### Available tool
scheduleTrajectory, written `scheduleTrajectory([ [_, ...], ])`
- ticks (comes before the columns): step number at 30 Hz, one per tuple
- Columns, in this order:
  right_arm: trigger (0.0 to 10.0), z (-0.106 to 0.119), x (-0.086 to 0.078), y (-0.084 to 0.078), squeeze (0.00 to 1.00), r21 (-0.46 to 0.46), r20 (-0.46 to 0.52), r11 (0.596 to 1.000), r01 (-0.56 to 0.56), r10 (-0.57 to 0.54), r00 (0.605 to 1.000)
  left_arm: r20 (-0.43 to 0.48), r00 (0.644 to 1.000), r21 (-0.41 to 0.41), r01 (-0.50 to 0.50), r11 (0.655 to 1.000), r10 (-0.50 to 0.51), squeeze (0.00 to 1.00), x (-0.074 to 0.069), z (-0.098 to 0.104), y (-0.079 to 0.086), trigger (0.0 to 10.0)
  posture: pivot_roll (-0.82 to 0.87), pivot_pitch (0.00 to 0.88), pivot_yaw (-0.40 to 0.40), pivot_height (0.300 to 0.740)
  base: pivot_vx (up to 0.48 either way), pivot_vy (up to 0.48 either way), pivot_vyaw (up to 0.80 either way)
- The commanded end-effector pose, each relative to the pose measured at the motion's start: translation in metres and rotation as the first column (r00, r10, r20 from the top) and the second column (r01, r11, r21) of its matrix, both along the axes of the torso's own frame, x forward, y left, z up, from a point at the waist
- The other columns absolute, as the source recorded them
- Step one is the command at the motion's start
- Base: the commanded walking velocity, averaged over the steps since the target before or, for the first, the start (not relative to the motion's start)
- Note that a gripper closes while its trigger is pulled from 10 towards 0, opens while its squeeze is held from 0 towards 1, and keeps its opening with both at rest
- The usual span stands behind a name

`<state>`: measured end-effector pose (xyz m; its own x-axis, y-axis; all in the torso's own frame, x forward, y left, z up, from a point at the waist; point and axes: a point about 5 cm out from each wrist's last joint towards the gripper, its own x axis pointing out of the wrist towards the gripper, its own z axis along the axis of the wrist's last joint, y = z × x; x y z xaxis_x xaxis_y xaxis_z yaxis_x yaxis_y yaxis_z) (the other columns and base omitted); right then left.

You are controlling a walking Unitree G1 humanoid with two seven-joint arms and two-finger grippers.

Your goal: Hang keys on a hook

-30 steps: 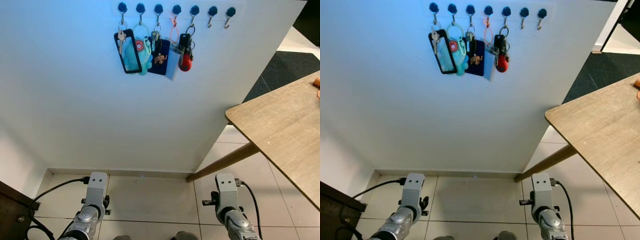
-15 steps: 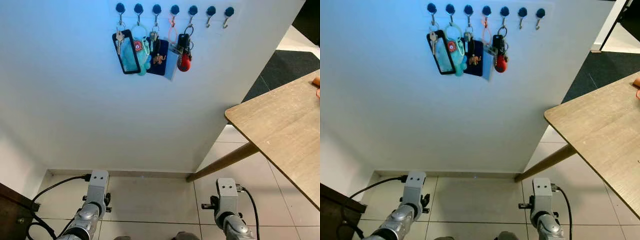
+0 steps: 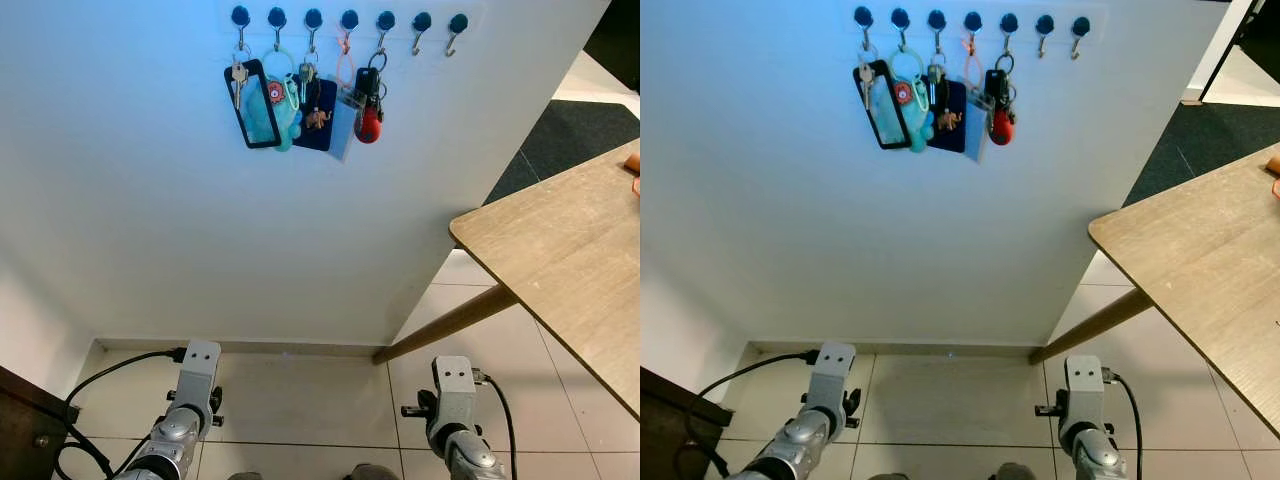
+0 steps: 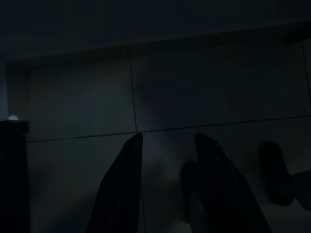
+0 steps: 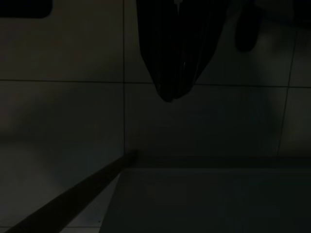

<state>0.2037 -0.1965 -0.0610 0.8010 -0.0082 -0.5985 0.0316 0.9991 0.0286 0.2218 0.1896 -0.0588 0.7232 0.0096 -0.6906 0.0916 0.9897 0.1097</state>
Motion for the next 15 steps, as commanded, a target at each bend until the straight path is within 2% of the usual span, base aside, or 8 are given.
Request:
scheduleTrajectory([
  [1,10.0,-0.004,-0.007,0.000,0.00,0.001,-0.020,1.000,0.012,-0.012,1.000,-0.026,1.000,0.008,0.008,1.000,-0.008,0.00,-0.008,-0.005,0.000,10.0,0.03,0.066,-0.029,0.740,0.000,0.000,0.00],
  [7,10.0,-0.006,-0.009,0.001,0.00,0.007,-0.028,1.000,0.018,-0.018,0.999,-0.026,1.000,0.015,0.015,1.000,-0.015,0.00,-0.007,-0.004,0.001,10.0,0.03,0.065,-0.021,0.740,0.000,0.000,0.00],
  [15,10.0,-0.013,-0.020,-0.002,0.00,0.000,-0.093,0.998,0.057,-0.056,0.994,-0.028,0.999,0.017,0.024,1.000,-0.023,0.00,-0.008,-0.005,0.000,10.0,0.03,0.061,-0.021,0.740,0.000,0.000,0.00],
])
